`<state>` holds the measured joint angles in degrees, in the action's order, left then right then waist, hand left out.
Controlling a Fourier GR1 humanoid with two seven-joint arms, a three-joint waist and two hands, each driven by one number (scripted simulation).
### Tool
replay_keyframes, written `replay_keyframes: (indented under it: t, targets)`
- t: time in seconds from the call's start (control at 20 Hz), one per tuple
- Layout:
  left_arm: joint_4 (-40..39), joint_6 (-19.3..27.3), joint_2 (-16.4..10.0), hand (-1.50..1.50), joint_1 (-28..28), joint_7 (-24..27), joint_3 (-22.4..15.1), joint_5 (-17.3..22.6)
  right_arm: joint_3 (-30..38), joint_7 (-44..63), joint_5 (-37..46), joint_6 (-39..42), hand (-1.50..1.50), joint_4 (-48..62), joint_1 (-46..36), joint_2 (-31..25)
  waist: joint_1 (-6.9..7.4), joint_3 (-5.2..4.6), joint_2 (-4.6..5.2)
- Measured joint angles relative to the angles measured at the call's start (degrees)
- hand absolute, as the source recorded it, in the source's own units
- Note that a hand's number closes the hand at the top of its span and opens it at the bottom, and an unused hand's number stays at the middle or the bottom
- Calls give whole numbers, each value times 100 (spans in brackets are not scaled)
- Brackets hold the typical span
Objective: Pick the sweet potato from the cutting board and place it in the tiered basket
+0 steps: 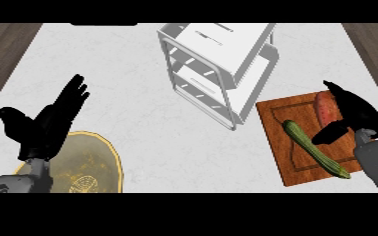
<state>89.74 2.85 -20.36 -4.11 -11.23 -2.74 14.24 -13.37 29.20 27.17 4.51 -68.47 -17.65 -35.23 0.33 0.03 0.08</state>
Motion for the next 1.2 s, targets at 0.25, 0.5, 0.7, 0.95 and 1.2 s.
replay_keyframes:
  t: [0.25,0.5,0.7,0.95,1.2]
  targets:
    - [-8,-162,111,0,-1,-33,126,-65,234,-379,516,-272,-150,545,-100,177,-5,-1,-3]
    - [191,-151,258,0,68,-182,141,-255,390,-642,973,-485,-150,1013,-216,370,-4,-2,-6]
    - [103,-235,320,0,19,-169,237,-314,496,-752,1002,-56,150,1147,-194,359,-9,-5,-9]
    - [51,-325,364,0,46,-111,299,-364,464,-1105,1162,125,150,1469,-276,408,5,-57,-45]
    - [76,-402,409,0,45,-145,381,-403,445,-1415,1512,82,150,1653,-370,389,-1,-68,-53]
